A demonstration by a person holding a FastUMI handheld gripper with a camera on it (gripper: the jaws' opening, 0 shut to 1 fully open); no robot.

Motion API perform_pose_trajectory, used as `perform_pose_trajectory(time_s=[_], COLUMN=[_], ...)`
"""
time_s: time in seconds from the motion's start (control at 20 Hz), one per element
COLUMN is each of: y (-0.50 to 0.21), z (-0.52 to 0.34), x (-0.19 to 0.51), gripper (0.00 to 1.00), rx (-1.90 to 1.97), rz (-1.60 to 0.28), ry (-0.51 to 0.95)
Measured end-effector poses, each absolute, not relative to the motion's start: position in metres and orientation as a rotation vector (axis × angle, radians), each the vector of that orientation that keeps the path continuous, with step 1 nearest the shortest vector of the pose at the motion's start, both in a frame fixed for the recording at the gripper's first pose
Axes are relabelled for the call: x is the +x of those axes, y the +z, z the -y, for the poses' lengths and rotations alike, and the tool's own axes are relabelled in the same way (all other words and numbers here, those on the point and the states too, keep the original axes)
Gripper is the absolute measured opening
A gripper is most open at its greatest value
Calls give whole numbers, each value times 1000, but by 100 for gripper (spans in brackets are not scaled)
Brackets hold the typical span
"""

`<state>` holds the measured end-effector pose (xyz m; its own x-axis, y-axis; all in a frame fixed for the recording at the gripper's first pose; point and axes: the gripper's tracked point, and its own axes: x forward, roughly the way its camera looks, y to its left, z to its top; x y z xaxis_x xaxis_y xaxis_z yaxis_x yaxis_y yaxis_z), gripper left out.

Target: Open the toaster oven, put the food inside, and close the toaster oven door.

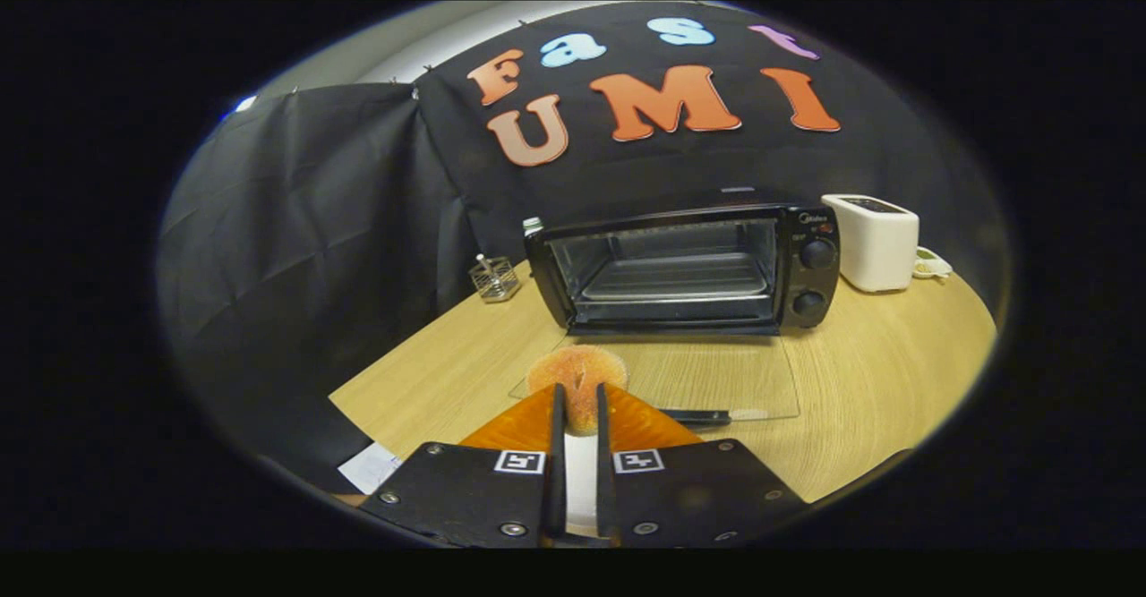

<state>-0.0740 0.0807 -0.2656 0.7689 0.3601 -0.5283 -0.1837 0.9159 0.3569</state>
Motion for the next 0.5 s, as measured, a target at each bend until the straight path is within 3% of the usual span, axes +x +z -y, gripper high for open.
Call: perform_pose_trajectory(time_s=[0.5], y=[-276], z=[-78], x=[14], gripper=[13], rx=[714], rz=[-595], ry=[135])
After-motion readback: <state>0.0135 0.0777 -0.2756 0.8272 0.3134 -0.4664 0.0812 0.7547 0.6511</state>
